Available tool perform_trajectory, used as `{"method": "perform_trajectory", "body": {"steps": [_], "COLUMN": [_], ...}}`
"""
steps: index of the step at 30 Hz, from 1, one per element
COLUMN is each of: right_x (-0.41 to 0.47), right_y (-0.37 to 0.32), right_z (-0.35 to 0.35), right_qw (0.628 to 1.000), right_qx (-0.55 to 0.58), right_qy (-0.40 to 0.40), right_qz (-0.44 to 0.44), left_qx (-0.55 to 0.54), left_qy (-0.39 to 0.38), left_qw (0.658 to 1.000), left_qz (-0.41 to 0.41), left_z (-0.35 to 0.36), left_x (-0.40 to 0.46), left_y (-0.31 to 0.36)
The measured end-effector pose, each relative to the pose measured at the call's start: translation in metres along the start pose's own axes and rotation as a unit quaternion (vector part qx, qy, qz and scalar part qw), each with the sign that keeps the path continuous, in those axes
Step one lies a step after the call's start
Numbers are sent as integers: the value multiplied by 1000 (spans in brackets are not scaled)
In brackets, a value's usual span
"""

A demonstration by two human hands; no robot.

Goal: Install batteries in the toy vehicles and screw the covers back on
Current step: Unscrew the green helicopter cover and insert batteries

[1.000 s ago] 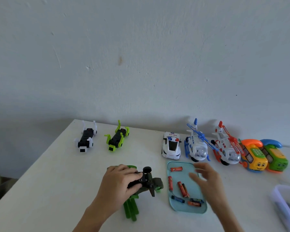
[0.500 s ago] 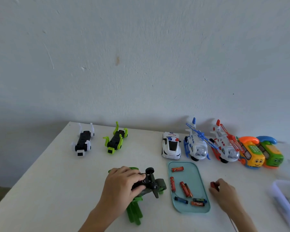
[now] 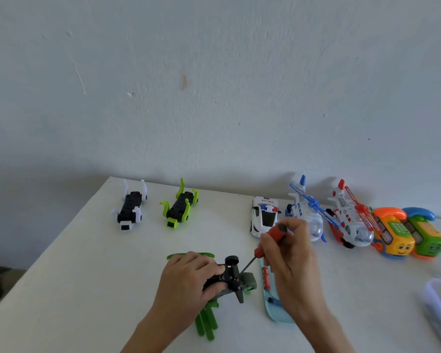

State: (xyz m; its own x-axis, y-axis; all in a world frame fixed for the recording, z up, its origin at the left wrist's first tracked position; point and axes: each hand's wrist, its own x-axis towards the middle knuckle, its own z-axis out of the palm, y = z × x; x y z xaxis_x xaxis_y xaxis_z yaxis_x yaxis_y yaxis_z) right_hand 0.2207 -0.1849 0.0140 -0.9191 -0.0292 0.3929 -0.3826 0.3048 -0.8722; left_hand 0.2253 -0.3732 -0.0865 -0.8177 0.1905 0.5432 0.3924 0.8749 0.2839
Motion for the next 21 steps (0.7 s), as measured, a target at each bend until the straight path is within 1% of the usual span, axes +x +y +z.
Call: {"method": "perform_trajectory", "body": {"steps": [4, 8, 21], "right_x": [-8, -3, 0], "right_y": [8, 12, 20], "right_z": [18, 23, 25], "right_qw": [998, 993, 992], "right_qx": [-28, -49, -37], "right_qy": [1, -20, -7], "right_qz": [-62, -101, -118], "left_qx": [-7, -8, -16], "left_qy": [-1, -7, -11], "left_qw": [1000, 1000, 1000], "left_qz": [2, -10, -25], "left_z": [-1, -3, -5], "left_x": [-2, 0, 1], "left_y": [2, 4, 6]}}
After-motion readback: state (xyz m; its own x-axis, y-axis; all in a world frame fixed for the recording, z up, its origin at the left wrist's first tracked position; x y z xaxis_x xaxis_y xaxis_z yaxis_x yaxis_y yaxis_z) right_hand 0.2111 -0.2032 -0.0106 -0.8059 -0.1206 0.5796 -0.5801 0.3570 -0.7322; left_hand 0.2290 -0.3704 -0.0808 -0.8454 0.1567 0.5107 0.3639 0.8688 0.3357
